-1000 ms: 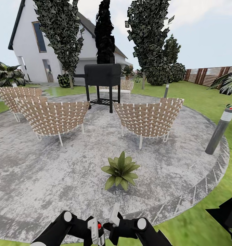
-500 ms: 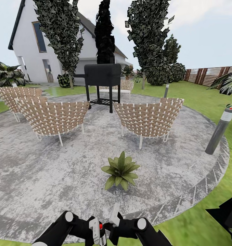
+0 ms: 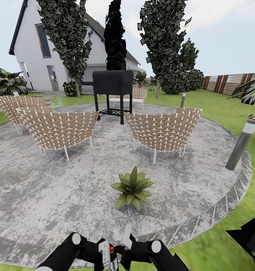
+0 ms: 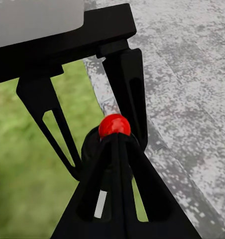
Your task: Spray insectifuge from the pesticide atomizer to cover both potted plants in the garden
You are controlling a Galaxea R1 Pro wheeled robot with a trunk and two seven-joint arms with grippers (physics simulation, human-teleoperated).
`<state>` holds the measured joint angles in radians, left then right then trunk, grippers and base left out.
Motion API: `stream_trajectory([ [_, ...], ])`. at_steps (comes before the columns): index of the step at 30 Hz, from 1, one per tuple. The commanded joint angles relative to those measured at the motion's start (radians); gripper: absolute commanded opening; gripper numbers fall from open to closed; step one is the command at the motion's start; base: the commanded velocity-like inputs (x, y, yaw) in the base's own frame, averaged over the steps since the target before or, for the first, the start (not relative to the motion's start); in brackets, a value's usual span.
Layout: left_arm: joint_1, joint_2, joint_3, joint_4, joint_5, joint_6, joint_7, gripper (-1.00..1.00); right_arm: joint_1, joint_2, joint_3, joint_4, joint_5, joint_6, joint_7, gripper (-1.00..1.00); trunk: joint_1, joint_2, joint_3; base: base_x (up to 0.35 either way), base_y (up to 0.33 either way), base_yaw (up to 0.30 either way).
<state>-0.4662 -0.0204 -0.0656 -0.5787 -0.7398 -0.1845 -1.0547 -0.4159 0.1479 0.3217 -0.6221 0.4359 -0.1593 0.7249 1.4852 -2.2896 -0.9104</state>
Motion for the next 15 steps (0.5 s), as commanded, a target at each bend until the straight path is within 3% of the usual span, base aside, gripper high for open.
stream_trajectory([
  [1,0.0,-0.003,0.001,-0.001,-0.009,-0.01,-0.001,-1.0,0.0,0.0,-0.001,-0.001,0.011,-0.006,0.001,-1.0,0.0,0.0,-0.001,0.0,0.0,0.0],
  [10,0.0,-0.005,0.001,-0.001,-0.009,-0.01,-0.001,-1.0,0.0,-0.001,-0.001,-0.001,0.011,-0.006,0.001,-1.0,0.0,0.0,-0.001,0.0,0.0,0.0],
  [15,0.0,0.013,0.002,0.002,-0.018,-0.006,0.002,-1.0,0.0,-0.001,-0.001,-0.001,0.01,-0.006,0.001,-1.0,0.0,0.0,-0.001,0.0,0.0,0.0],
])
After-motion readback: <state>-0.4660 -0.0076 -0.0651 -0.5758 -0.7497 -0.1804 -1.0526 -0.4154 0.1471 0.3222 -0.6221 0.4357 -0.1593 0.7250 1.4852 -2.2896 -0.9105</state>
